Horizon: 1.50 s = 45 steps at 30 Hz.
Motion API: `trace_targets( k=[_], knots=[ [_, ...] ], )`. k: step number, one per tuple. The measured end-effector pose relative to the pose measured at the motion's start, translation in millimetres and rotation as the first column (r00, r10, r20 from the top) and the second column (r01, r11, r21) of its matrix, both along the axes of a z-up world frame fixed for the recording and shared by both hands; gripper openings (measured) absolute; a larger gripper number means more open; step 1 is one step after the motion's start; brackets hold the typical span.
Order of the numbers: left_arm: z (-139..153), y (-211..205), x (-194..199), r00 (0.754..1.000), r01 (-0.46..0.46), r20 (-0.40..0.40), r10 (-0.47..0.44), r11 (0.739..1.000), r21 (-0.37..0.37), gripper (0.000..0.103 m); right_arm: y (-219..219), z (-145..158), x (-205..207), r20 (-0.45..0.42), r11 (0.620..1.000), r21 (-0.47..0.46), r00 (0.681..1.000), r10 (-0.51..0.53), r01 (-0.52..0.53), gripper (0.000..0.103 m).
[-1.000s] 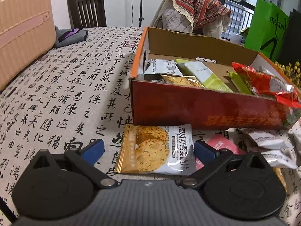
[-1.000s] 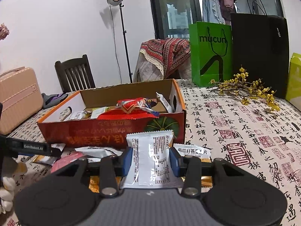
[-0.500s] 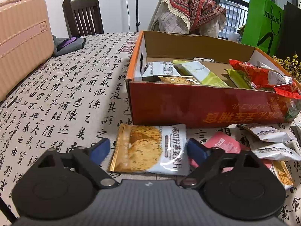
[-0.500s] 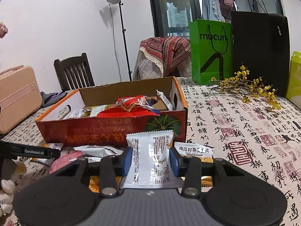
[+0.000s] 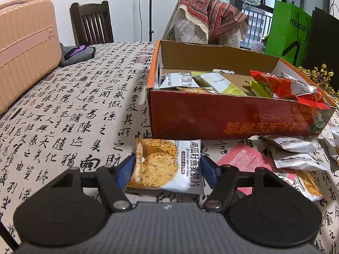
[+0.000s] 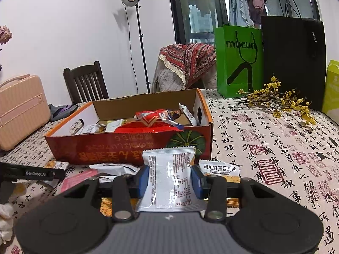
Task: Organize snacks
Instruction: 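Lower the cracker packet and white sachet into the box and open both grippers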
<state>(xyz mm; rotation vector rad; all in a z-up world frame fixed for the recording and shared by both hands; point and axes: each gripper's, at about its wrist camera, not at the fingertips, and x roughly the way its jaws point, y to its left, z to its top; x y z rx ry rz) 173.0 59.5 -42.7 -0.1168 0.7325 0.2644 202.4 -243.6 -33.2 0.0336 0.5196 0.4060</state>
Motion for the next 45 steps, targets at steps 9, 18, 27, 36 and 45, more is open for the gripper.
trace_targets(
  k=[9,18,27,36,45],
  knots=[
    [23.8,-5.3,-27.0,0.995,0.026,0.095,-0.027,1.000,0.015,0.068,-0.8,5.1,-6.0,0.018,1.000,0.010,1.000,0.006,-0.006,0.041],
    [50.2,-10.1,-38.0,0.982,0.036,0.186,-0.038,0.999,0.013,0.068,0.5,17.3,-10.8,0.058,0.999,0.027,0.998,0.022,-0.024,0.041],
    [82.8,-24.6,-19.2,0.961,0.072,0.264,-0.079,0.997,0.036,0.068,13.8,46.2,2.8,0.131,0.997,0.053,0.990,0.048,-0.056,0.041],
    [97.6,-32.9,24.5,0.955,0.071,0.286,-0.080,0.997,0.041,0.068,40.4,74.5,42.3,0.160,0.995,0.068,0.985,0.065,-0.076,0.041],
    [84.8,-18.2,70.0,0.969,0.005,0.246,0.001,1.000,-0.023,0.068,68.0,71.1,91.6,0.125,0.997,0.062,0.991,0.041,-0.049,0.041]
  ],
)
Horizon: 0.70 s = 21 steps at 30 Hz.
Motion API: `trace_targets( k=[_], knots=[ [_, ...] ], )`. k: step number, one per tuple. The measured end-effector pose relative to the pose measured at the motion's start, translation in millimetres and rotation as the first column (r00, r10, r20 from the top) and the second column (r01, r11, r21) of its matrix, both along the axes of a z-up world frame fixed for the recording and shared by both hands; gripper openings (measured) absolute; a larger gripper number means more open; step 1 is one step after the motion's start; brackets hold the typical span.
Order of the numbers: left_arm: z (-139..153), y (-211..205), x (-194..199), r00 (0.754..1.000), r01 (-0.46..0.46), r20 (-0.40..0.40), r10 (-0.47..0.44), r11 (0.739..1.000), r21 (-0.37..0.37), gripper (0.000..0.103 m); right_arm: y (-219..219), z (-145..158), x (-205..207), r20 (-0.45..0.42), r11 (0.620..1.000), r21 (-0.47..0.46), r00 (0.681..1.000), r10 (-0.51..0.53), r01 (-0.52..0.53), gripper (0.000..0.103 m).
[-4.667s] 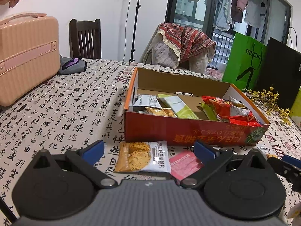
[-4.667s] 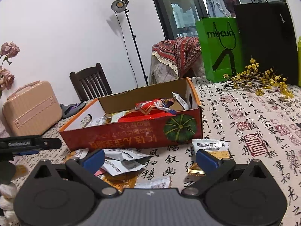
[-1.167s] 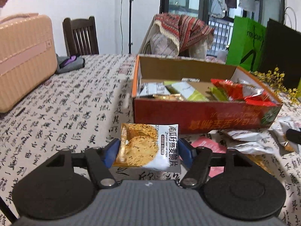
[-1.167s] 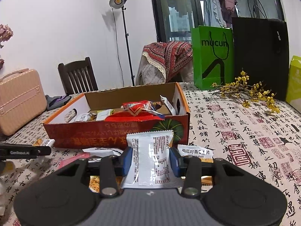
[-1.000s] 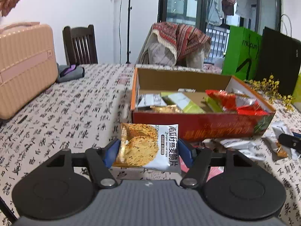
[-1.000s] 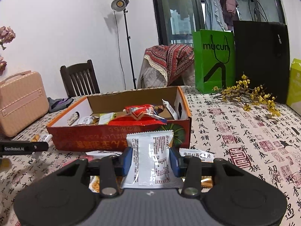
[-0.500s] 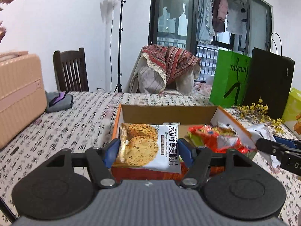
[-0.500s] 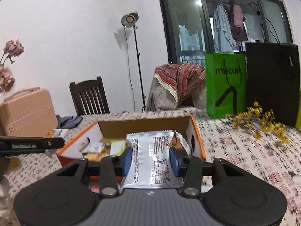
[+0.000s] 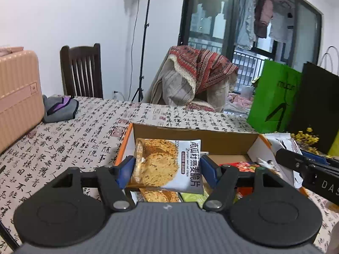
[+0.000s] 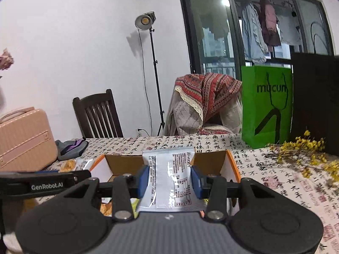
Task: Organize snacks
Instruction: 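Lower the cracker packet and white sachet into the box and open both grippers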
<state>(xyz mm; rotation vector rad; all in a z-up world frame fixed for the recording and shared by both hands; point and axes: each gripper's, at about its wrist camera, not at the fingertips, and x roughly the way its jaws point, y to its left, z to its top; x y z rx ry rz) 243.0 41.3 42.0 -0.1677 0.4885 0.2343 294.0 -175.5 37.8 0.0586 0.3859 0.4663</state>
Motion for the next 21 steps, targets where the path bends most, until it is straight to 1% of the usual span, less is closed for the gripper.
trace_targets(
  k=[2,7,9,10,11,12,13,14,15,16,17,18,21],
  knots=[
    [-5.8,2.2,7.4,1.000,-0.008,0.000,0.008,1.000,0.002,0.068,4.6,-7.2,9.2,-0.003,1.000,-0.001,1.000,-0.006,0.006,0.041],
    [-20.8,4.5,16.1,1.000,-0.012,0.004,0.012,0.999,0.040,0.069,5.3,-31.3,23.2,-0.024,1.000,0.021,1.000,0.006,-0.006,0.042],
    [-25.0,4.6,17.3,1.000,-0.005,0.010,0.005,0.999,0.042,0.071,5.3,-36.3,26.0,-0.028,1.000,0.013,1.000,0.013,-0.013,0.042],
    [-26.1,4.6,16.9,1.000,-0.008,0.016,0.007,0.999,0.046,0.075,4.9,-37.8,26.4,-0.031,1.000,0.012,0.999,0.016,-0.015,0.043],
    [-26.8,4.9,15.4,1.000,-0.017,0.026,0.015,0.999,0.047,0.081,4.2,-39.0,26.5,-0.036,1.000,0.013,0.999,0.019,-0.019,0.044],
    [-26.7,5.3,13.2,0.999,-0.023,0.041,0.021,0.999,0.045,0.082,2.6,-40.0,26.3,-0.037,1.000,0.015,0.999,0.019,-0.018,0.045],
    [-27.0,6.6,11.0,0.998,-0.024,0.053,0.022,0.999,0.040,0.084,1.4,-40.3,26.0,-0.037,1.000,0.013,0.999,0.019,-0.019,0.050],
    [-27.0,7.5,9.4,0.998,-0.025,0.061,0.023,0.999,0.035,0.090,-0.4,-40.7,25.8,-0.039,1.000,0.014,0.999,0.020,-0.019,0.055],
    [-27.1,9.2,7.9,0.997,-0.029,0.069,0.028,0.999,0.027,0.097,-2.5,-41.0,24.9,-0.043,1.000,0.018,0.999,0.021,-0.020,0.070],
    [-27.2,11.2,5.4,0.995,-0.042,0.086,0.041,0.999,0.016,0.103,-4.7,-40.9,23.8,-0.045,0.999,0.028,0.999,0.028,-0.027,0.089],
    [-26.7,13.0,3.5,0.993,-0.058,0.101,0.057,0.998,0.007,0.103,-6.8,-40.6,22.5,-0.042,0.999,0.040,0.999,0.030,-0.029,0.097],
    [-25.4,14.0,3.1,0.993,-0.059,0.103,0.059,0.998,-0.001,0.103,-8.5,-39.6,20.9,-0.037,0.998,0.050,0.999,0.030,-0.028,0.103],
    [-24.5,19.1,3.1,0.994,-0.054,0.097,0.057,0.998,-0.032,0.103,-10.2,-37.9,18.7,-0.028,0.998,0.058,0.999,0.034,-0.032,0.103]
  ],
)
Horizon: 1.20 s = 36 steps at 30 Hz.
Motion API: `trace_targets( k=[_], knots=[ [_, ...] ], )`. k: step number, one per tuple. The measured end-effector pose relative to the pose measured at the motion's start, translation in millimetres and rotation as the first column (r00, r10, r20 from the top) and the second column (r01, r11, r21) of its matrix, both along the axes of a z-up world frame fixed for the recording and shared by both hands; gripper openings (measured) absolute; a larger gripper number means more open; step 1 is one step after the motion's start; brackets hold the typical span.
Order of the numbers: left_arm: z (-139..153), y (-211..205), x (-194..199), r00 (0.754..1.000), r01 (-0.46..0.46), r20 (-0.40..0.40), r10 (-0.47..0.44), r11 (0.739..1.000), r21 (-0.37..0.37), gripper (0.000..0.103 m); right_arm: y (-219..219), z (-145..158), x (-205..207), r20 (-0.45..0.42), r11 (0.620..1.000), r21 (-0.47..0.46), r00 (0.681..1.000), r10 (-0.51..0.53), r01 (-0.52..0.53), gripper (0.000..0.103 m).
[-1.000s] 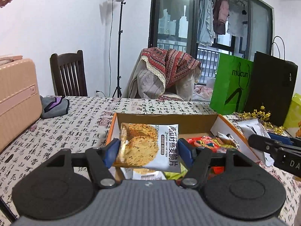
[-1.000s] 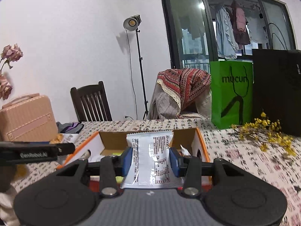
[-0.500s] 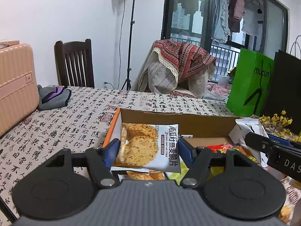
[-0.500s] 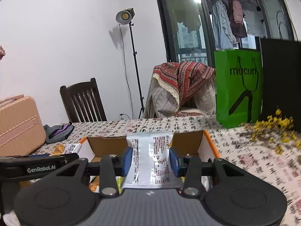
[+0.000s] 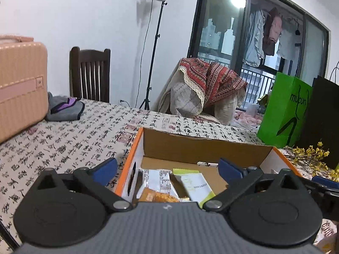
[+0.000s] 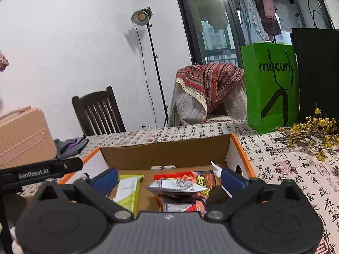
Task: Organize snacks
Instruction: 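Lower the cracker packet and white sachet into the box and open both grippers, then grasp a pumpkin-seed cracker packet from the pile with the right gripper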
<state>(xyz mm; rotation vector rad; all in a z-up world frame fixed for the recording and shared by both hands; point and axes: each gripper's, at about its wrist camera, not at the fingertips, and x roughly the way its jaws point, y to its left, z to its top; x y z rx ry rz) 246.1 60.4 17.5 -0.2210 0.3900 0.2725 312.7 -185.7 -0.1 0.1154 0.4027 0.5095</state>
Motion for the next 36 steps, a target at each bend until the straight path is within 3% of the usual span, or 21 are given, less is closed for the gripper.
trace_targets(
  k=[9,17,36],
  knots=[
    [1.6,-0.4,-1.6,1.000,-0.026,0.010,0.026,1.000,0.009,0.103,-0.1,2.3,-0.5,0.005,1.000,-0.009,1.000,-0.008,0.008,0.103],
    [16.7,1.2,-9.9,0.998,-0.051,-0.020,0.051,0.999,0.003,0.103,-9.2,23.0,-29.8,0.051,0.999,-0.043,0.999,-0.010,0.013,0.103],
    [24.2,-9.0,-79.5,0.997,-0.033,-0.068,0.034,0.999,0.017,0.103,-66.2,14.8,-101.0,0.011,0.992,-0.105,0.998,-0.066,0.067,0.103]
  ],
)
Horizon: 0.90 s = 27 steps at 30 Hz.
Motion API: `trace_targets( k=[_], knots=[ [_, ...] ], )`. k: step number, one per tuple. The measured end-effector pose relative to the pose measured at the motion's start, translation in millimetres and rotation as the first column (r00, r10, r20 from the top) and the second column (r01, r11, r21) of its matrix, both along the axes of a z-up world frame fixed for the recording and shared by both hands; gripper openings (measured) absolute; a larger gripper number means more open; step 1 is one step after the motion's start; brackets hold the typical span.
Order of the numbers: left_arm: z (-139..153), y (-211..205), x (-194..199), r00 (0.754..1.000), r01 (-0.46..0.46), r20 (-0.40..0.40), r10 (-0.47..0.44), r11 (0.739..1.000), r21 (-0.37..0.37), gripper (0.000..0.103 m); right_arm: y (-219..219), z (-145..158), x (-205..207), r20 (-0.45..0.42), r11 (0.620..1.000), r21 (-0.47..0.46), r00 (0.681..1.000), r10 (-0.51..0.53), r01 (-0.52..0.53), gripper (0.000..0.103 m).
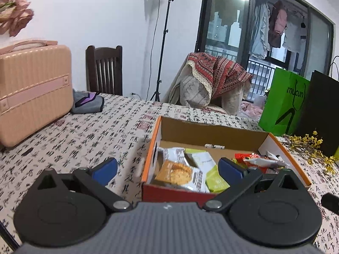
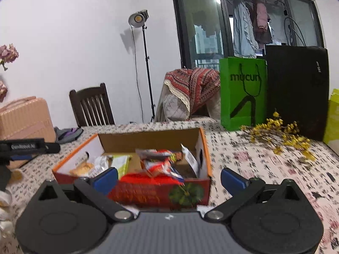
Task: Organize snacks
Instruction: 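Grasp a pumpkin-seed cracker packet from the pile with the right gripper, then grasp the pink bibizan packet with the left gripper while the right holds the cracker packet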
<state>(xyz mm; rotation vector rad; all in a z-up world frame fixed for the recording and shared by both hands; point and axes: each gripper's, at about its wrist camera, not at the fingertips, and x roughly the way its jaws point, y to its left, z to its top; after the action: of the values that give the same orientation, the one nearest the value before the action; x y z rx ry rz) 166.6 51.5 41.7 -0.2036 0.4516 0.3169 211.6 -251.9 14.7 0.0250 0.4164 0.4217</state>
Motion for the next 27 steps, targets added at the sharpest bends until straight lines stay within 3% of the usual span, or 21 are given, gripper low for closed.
trace_targets(
  k=[5,10,14,20,22,24,27],
  knots=[
    [-8.2,0.2,-13.5,0.999,0.004,-0.031,-0.004,1.000,-0.011,0.103,-13.4,-17.3,-7.2,-0.053,0.999,-0.035,0.998,-0.027,0.025,0.103],
    [-20.8,4.8,-27.9,0.998,-0.006,-0.057,0.004,0.999,-0.038,0.103,-22.5,-43.0,1.0,-0.128,0.988,-0.117,0.985,-0.118,0.103,0.103],
    [-29.4,9.3,-38.8,0.997,-0.016,-0.076,0.013,0.999,-0.042,0.103,-29.6,-60.9,13.0,-0.201,0.987,-0.120,0.970,-0.134,0.111,0.102],
    [-34.8,16.6,-47.5,0.994,-0.035,-0.103,0.029,0.998,-0.058,0.103,-21.0,-67.8,45.9,-0.268,0.987,-0.118,0.954,-0.138,0.109,0.079],
    [-36.3,18.2,-51.3,0.994,-0.035,-0.107,0.029,0.998,-0.058,0.103,-15.3,-73.4,54.1,-0.284,0.982,-0.152,0.947,-0.150,0.110,0.065],
    [-38.2,18.6,-54.7,0.993,-0.036,-0.112,0.029,0.998,-0.060,0.103,-7.3,-72.9,50.2,-0.246,0.971,-0.212,0.955,-0.165,0.113,0.051],
    [-41.0,16.4,-53.8,0.993,-0.022,-0.120,0.014,0.997,-0.070,0.103,-6.3,-69.2,37.3,-0.230,0.977,-0.190,0.963,-0.141,0.098,0.045]
  ],
)
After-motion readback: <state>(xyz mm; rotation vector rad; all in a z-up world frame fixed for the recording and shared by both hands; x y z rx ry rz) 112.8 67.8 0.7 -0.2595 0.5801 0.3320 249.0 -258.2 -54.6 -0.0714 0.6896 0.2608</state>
